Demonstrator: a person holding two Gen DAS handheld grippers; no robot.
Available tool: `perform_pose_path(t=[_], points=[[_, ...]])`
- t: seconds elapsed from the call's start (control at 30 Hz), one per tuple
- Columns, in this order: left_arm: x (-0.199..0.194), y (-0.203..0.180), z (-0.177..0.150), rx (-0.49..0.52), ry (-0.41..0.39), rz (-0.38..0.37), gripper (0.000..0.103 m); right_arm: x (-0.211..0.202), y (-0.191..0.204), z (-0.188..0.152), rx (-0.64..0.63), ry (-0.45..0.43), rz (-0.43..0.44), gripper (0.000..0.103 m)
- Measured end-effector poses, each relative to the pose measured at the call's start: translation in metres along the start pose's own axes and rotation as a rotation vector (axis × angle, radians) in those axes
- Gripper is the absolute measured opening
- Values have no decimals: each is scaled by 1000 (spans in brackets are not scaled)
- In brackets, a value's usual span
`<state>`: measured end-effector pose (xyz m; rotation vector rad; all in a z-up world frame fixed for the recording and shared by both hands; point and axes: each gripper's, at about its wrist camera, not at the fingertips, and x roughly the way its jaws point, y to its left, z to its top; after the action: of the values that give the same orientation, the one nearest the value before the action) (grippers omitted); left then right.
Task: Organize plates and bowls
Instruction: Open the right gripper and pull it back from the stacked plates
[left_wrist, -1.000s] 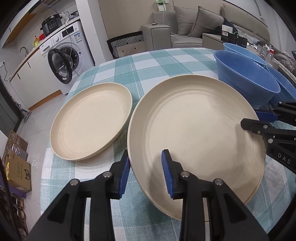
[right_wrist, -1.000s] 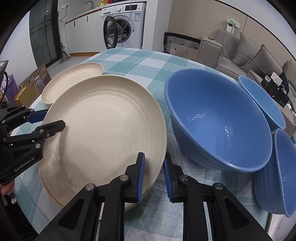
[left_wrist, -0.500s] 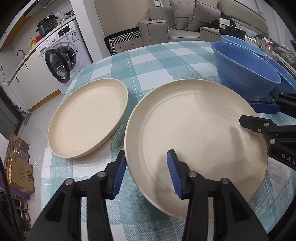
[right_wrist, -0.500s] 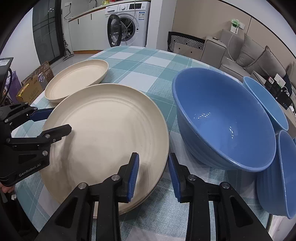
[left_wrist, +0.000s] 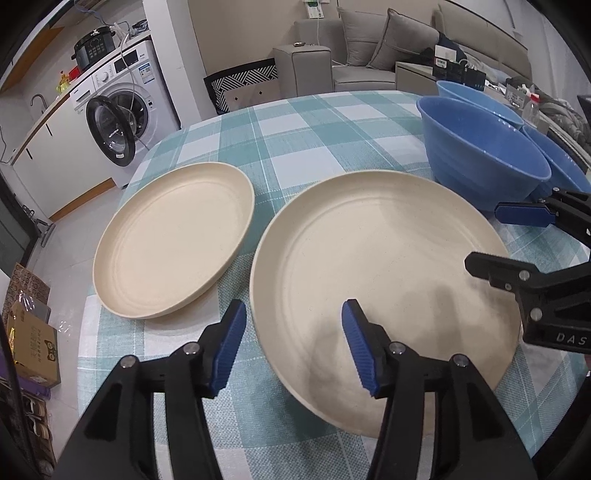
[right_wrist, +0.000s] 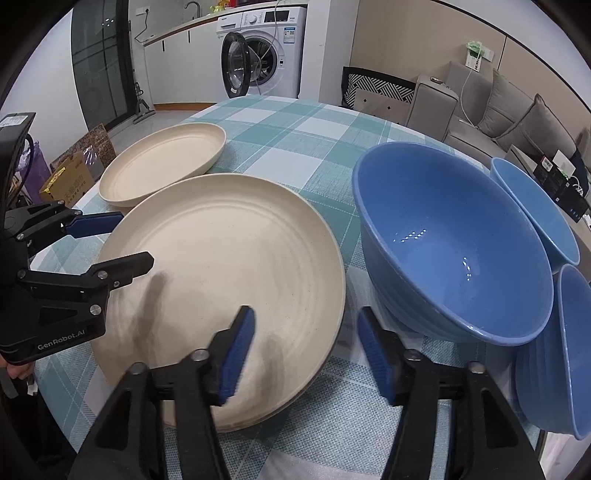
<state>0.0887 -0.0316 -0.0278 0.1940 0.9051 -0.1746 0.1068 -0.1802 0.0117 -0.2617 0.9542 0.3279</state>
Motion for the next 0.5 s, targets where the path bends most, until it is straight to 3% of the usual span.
perform_pose_path(t=[0.13,0.27,0.37,0.5], points=[[-8,9,3,-32,-22,-17,59,-10,-2,2,7,-31,22,75],[-20,20,5,-63,-60,-13,78,-19,0,4,4,-62,65,83],[-28,28,7,-84,-89,-15,85,-25,3,5,-1,-82,93,88],[-37,38,9,-112,-121,-28,85,-32,7,6,-3,-108,131,100]])
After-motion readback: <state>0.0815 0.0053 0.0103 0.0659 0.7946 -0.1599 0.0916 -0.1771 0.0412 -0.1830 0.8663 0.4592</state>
